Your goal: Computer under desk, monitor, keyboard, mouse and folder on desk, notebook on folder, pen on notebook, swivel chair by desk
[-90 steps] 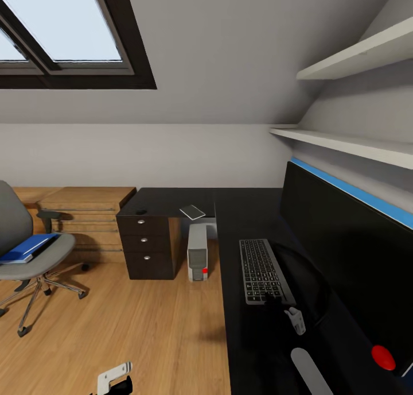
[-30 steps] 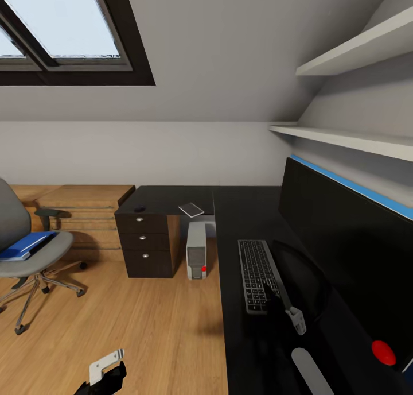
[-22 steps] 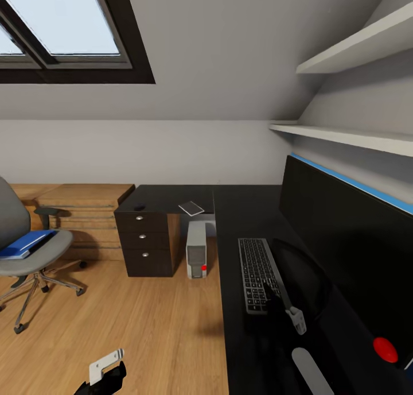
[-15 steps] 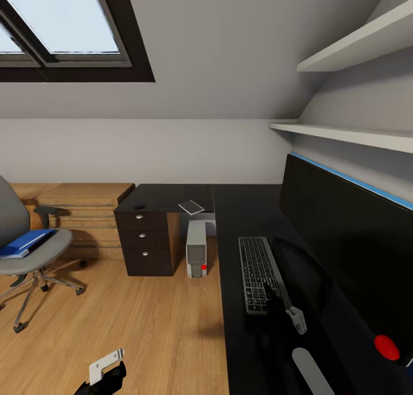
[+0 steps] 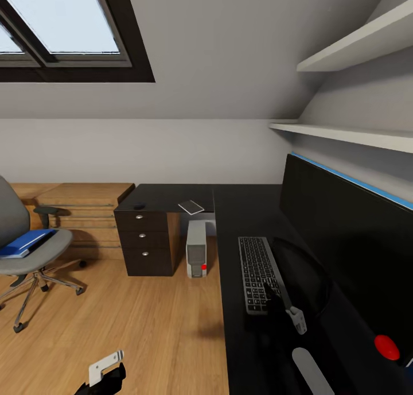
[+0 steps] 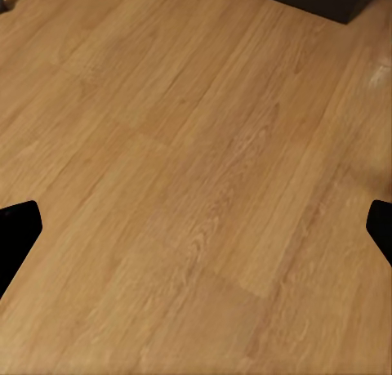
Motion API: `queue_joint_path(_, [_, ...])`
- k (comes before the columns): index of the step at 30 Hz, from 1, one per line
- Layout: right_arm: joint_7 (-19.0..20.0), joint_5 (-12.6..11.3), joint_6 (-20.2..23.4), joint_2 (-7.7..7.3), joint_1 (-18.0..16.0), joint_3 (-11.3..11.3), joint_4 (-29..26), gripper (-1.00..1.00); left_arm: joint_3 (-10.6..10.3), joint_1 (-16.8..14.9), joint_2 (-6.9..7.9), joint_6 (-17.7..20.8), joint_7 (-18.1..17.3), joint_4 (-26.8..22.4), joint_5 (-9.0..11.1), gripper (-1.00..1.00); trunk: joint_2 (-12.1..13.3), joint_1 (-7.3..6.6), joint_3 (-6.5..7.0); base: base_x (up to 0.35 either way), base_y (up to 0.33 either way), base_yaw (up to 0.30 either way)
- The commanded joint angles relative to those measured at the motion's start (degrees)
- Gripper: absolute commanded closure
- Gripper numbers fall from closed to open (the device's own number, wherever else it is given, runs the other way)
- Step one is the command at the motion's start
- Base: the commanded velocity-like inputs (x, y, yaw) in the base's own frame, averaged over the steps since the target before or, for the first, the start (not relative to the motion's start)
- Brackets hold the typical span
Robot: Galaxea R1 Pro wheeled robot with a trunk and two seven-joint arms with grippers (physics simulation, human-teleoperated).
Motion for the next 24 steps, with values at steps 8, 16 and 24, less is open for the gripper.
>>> queue_joint_path(8, [0.2, -0.6, -0.4, -0.02, 0.0, 0.1, 0.0, -1.00, 0.1, 0.0, -0.02, 0.3, 0.1, 0.5, 0.2, -1.00, 0.0, 0.00, -0.06, 0.000, -0.136, 0.000])
queue_joint_path(16, [0.2, -0.6, -0.4, -0.02, 0.0, 0.1, 0.0, -1.00, 0.1, 0.0, -0.02, 0.3, 0.1, 0.7, 0.2, -1.00, 0.0, 0.00, -0.06, 0.000, -0.028, 0.000])
queue_joint_path(24, [0.2, -0.6, -0.4, -0.02, 0.0, 0.1, 0.0, -1.00, 0.1, 0.0, -0.02, 0.3, 0.1, 0.7, 0.1, -1.00, 0.0, 0.00, -0.06, -0.016, -0.002, 0.000])
